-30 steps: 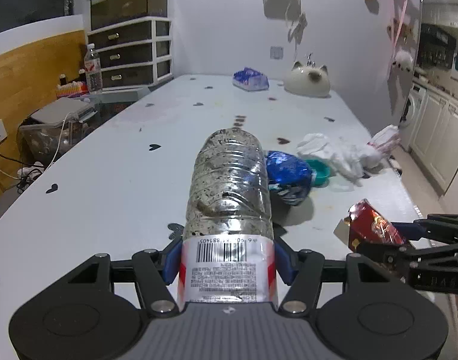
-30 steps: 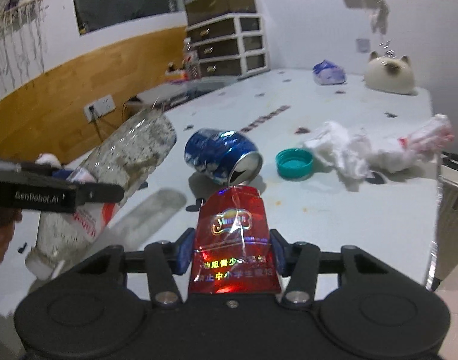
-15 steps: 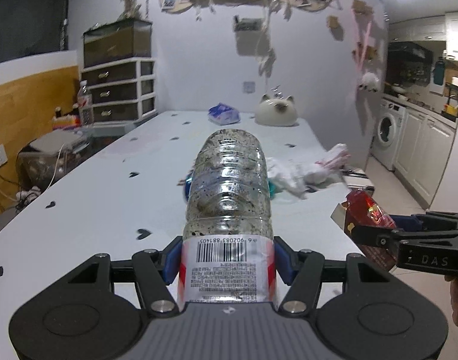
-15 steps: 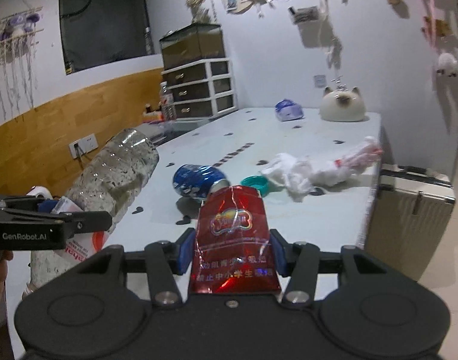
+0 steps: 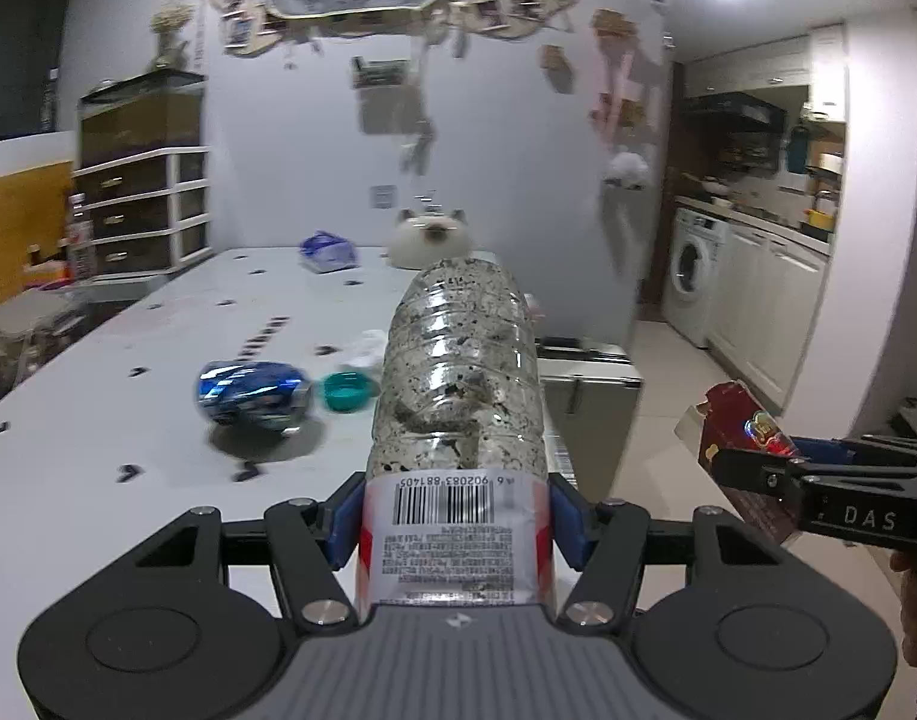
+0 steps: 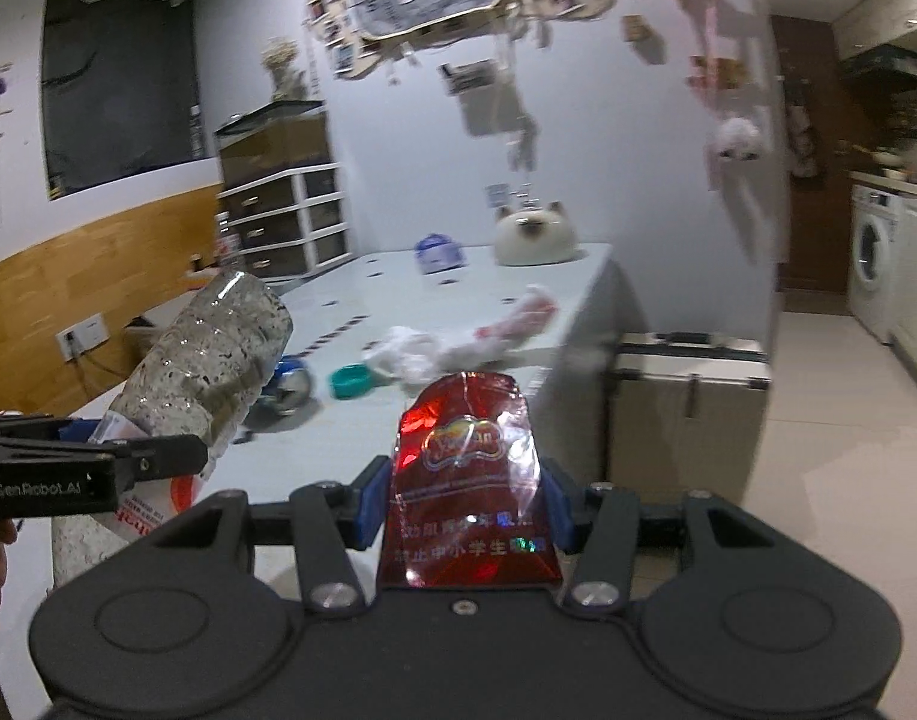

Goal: Collect trash
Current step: 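Carry the bottle and red snack bag in both tools over the yellow bin, then open the left tool dropping the bottle while the right tool drops the snack bag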

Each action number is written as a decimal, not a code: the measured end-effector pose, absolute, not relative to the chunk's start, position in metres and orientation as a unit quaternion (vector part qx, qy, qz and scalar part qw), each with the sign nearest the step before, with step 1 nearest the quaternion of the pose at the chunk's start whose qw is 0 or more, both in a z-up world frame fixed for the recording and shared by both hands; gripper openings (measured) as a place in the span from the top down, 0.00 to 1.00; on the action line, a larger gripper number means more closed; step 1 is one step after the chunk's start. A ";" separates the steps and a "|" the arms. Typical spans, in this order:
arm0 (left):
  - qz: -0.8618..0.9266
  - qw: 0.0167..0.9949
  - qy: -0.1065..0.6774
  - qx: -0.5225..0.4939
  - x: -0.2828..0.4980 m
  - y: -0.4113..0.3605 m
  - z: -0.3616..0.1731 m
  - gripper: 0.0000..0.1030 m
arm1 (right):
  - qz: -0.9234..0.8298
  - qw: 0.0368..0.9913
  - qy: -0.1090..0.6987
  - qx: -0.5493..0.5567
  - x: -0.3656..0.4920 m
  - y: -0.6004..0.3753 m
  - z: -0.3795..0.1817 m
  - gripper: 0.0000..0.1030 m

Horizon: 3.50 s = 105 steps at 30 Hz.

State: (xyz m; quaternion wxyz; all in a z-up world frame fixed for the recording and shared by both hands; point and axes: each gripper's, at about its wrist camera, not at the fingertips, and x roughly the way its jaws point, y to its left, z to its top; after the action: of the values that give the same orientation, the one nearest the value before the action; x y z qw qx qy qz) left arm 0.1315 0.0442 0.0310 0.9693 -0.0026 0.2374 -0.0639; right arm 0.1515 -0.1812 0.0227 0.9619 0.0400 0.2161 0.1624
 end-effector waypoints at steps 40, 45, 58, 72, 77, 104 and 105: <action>-0.212 0.910 0.353 -0.055 0.253 -0.233 -0.147 0.40 | -0.084 0.941 0.300 0.131 0.181 -0.422 -0.157 0.49; -0.184 0.899 0.394 -0.060 0.291 -0.220 -0.212 0.40 | -0.082 0.926 0.329 0.166 0.216 -0.423 -0.216 0.49; -0.146 0.862 0.483 -0.041 0.375 -0.207 -0.341 0.40 | -0.050 0.881 0.426 0.201 0.306 -0.410 -0.346 0.49; -0.158 0.785 0.597 -0.054 0.412 -0.210 -0.455 0.40 | -0.040 0.838 0.502 0.209 0.346 -0.410 -0.412 0.49; -0.163 0.770 0.613 -0.062 0.421 -0.209 -0.468 0.39 | -0.042 0.827 0.509 0.234 0.352 -0.412 -0.428 0.49; -0.107 0.777 0.620 0.015 0.425 -0.192 -0.455 0.08 | -0.018 0.805 0.530 0.267 0.358 -0.413 -0.445 0.31; -0.106 0.777 0.621 0.017 0.425 -0.191 -0.455 0.07 | -0.021 0.802 0.533 0.269 0.358 -0.413 -0.447 0.25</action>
State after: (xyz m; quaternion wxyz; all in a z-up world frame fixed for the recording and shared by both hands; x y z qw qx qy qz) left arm 0.4252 -0.1908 -0.4549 0.7766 0.0166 0.6208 -0.1056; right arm 0.3583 -0.4127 -0.4466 0.8021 0.2688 0.5329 -0.0208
